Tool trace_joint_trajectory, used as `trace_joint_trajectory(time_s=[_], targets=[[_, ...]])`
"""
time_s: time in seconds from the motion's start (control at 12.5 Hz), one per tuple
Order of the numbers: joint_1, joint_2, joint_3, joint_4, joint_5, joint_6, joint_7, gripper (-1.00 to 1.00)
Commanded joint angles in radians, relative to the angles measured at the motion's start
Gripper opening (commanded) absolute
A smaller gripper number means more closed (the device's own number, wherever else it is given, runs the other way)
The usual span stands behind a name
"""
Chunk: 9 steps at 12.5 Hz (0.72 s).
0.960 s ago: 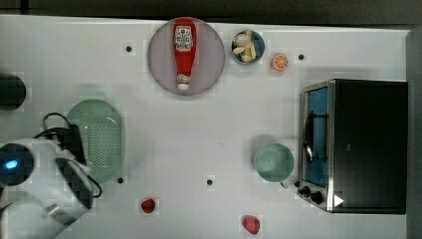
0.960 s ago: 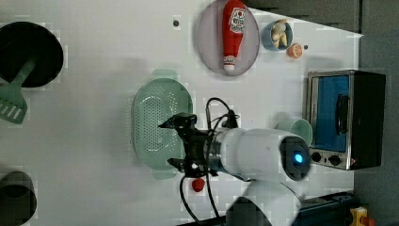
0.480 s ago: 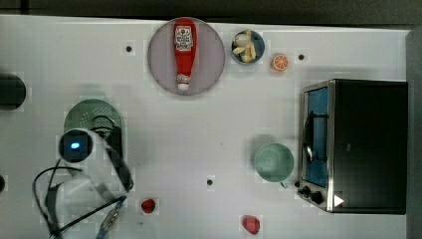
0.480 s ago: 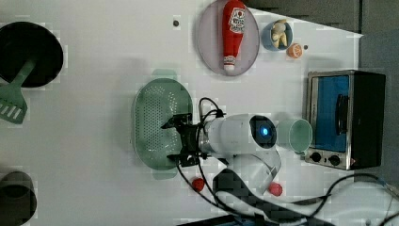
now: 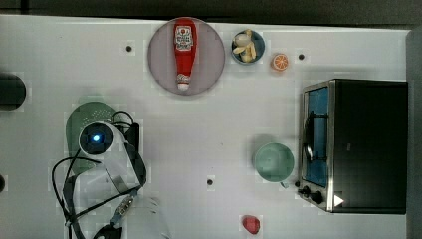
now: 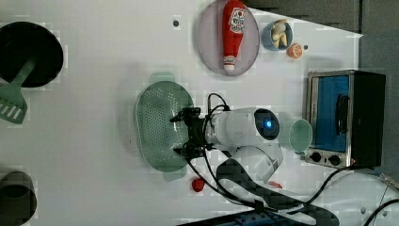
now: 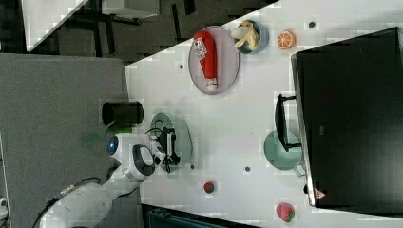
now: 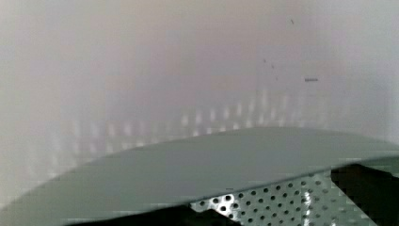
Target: Drag strainer left to right.
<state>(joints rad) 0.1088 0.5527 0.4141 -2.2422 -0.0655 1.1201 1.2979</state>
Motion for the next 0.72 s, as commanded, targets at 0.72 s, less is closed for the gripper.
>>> trace_joint_trajectory(time_s=[0.72], targets=[[-0.071, -0.121, -0.088, -0.101, -0.022, 0.027, -0.010, 1.00]])
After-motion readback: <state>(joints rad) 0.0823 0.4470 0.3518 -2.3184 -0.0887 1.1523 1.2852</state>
